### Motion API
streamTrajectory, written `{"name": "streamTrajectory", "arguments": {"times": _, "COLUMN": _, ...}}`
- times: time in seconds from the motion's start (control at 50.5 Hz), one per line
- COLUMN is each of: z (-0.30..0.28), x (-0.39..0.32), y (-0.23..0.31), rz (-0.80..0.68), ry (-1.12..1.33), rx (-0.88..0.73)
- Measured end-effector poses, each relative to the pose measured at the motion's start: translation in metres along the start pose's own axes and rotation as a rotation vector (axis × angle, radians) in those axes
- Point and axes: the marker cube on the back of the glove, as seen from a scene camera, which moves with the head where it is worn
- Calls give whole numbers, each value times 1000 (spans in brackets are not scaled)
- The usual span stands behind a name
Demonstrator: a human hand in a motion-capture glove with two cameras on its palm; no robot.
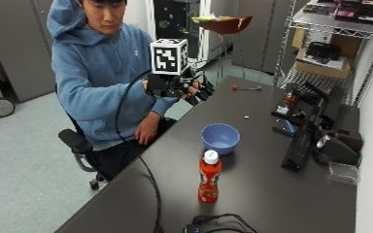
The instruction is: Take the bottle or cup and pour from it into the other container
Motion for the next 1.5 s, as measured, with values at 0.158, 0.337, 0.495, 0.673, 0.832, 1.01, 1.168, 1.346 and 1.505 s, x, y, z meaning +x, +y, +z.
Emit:
{"name": "streamTrajectory", "arguments": {"times": 0.158, "z": -17, "x": 44, "y": 53, "rz": 110, "ry": -203, "rx": 89}}
{"name": "streamTrajectory", "arguments": {"times": 0.337, "z": -13, "x": 63, "y": 63, "rz": 141, "ry": -189, "rx": 84}}
{"name": "streamTrajectory", "arguments": {"times": 0.495, "z": -11, "x": 84, "y": 75, "rz": 169, "ry": -195, "rx": 92}}
{"name": "streamTrajectory", "arguments": {"times": 0.673, "z": -3, "x": 111, "y": 88, "rz": 224, "ry": -226, "rx": 141}}
{"name": "streamTrajectory", "arguments": {"times": 0.832, "z": 10, "x": 135, "y": 96, "rz": 253, "ry": -285, "rx": 180}}
{"name": "streamTrajectory", "arguments": {"times": 1.01, "z": 30, "x": 161, "y": 104, "rz": 287, "ry": -435, "rx": 247}}
{"name": "streamTrajectory", "arguments": {"times": 1.168, "z": 41, "x": 181, "y": 114, "rz": 318, "ry": -503, "rx": 315}}
{"name": "streamTrajectory", "arguments": {"times": 1.346, "z": 51, "x": 200, "y": 124, "rz": 361, "ry": -582, "rx": 383}}
{"name": "streamTrajectory", "arguments": {"times": 1.505, "z": 62, "x": 214, "y": 133, "rz": 391, "ry": -624, "rx": 412}}
